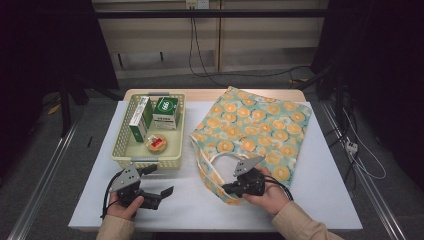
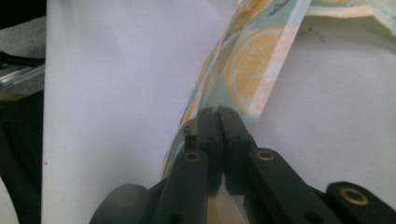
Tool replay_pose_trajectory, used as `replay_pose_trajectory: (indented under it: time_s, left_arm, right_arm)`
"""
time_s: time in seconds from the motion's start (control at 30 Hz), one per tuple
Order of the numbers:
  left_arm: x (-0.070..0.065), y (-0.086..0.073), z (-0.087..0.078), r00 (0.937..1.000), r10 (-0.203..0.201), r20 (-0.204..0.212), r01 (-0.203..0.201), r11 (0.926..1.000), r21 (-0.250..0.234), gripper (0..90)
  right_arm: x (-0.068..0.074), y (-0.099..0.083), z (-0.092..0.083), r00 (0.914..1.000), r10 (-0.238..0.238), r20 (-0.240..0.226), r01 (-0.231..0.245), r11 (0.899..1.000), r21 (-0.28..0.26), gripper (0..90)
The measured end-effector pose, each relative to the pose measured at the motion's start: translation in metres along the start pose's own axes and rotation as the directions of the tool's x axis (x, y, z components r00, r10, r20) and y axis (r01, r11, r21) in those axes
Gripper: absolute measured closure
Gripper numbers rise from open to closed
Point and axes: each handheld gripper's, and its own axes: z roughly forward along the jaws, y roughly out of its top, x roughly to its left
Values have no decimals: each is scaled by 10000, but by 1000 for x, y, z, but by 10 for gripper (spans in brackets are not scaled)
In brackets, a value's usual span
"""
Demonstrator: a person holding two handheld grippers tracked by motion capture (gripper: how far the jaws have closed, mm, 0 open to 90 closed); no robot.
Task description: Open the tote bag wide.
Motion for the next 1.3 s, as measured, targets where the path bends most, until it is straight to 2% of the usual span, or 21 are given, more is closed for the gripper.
replay_pose_trajectory:
  time_s: [0.07,0.13,0.27,0.37,0.43,0.5,0.57,0.6,0.67,0.7,0.73,0.77,0.87,0.93,0.97,1.0,1.13,1.23,1.3]
  left_arm:
    - [0,0,0,10000,78,-25,-78,10000,18,32]
    - [0,0,-1,10000,3,-43,-3,10000,-55,32]
    - [1,0,-2,10000,27,-61,-27,10000,-53,32]
    - [1,1,-2,10000,42,-55,-42,10000,-48,32]
    - [1,0,-1,10000,42,-65,-42,10000,-52,32]
    - [0,0,-1,10000,29,-49,-29,10000,-48,32]
    - [0,1,-2,10000,71,-64,-71,10000,-49,32]
    - [0,1,-2,10000,69,-34,-69,10000,-54,32]
    - [0,1,-2,9999,112,-78,-112,9999,-49,32]
    - [0,1,-2,10000,53,-49,-53,10000,-53,32]
    - [0,0,-1,10000,55,-29,-55,10000,-35,32]
    - [0,0,-2,9999,135,-34,-135,9999,14,32]
    - [0,0,-1,9999,101,-18,-101,9999,33,32]
    - [0,0,-1,10000,99,-16,-99,9999,30,32]
    - [0,0,-1,10000,91,-11,-91,10000,24,32]
    - [0,0,-1,10000,94,-10,-94,10000,21,32]
    - [0,-1,-2,10000,89,22,-89,10000,-4,32]
    - [1,-1,-3,10000,85,-48,-85,10000,-45,32]
    - [2,0,-4,9999,140,-34,-141,9999,-54,32]
  right_arm:
    - [-3,5,-8,10000,32,-47,-34,9994,-337,888]
    - [-6,12,-17,9997,26,222,-12,9981,-614,892]
    - [-16,23,-32,9986,304,441,-255,9940,-1066,894]
    - [-25,29,-41,9955,417,845,-304,9909,-1311,896]
    - [-35,32,-49,9902,609,1253,-415,9875,-1520,897]
    - [-47,33,-57,9805,1005,1688,-689,9806,-1835,898]
    - [-63,32,-66,9682,1679,1857,-1205,9628,-2419,898]
    - [-73,31,-71,9558,2015,2143,-1416,9538,-2652,898]
    - [-86,28,-76,9412,2384,2393,-1664,9437,-2858,898]
    - [-93,25,-78,9291,2680,2550,-1895,9368,-2941,898]
    - [-98,23,-78,9248,2823,2550,-2023,9326,-2990,898]
    - [-105,19,-77,9162,3009,2646,-2182,9285,-3003,898]
    - [-117,14,-71,9016,3158,2957,-2353,9315,-2774,898]
    - [-123,11,-67,8980,3233,2986,-2445,9306,-2724,898]
    - [-128,9,-63,8921,3200,3191,-2420,9346,-2608,898]
    - [-130,8,-62,8889,3231,3248,-2448,9343,-2593,898]
    - [-142,-1,-56,8737,3553,3323,-2734,9236,-2688,897]
    - [-144,-4,-53,8700,3398,3573,-2603,9319,-2525,894]
    - [-145,-5,-52,8683,3432,3581,-2609,9300,-2588,879]
